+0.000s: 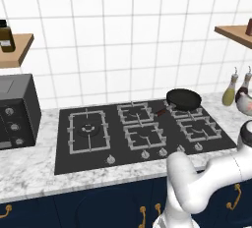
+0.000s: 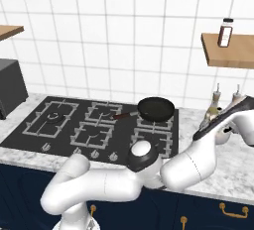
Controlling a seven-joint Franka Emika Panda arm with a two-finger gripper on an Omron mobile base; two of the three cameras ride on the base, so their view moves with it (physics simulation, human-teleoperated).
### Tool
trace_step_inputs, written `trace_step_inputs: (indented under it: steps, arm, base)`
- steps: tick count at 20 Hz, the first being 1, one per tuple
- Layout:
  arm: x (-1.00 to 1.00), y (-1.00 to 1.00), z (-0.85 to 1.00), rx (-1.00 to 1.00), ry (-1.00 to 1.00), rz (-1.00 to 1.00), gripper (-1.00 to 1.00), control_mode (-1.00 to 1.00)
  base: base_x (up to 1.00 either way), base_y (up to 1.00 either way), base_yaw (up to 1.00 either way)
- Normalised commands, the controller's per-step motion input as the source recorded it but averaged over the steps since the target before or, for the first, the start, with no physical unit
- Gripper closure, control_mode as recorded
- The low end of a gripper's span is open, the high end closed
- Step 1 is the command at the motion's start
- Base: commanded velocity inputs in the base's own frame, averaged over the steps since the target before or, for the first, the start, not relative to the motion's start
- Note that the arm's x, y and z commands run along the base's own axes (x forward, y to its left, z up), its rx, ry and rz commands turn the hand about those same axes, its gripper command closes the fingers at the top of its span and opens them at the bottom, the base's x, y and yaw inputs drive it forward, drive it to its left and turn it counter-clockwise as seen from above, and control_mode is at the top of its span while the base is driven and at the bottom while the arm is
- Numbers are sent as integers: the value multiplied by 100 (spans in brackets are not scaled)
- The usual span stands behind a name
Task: Pick the kettle from the counter and place it on a stove burner. Then turn the burner on.
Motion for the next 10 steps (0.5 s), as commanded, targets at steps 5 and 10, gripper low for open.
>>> trace_step_inputs:
  steps: [5, 10]
  arm:
    - [-4, 100, 37, 0, -22, 28, 100, -100]
    - [-6, 100, 34, 0, -22, 24, 100, -100]
  base:
    - [0, 0, 0]
    - [0, 0, 0]
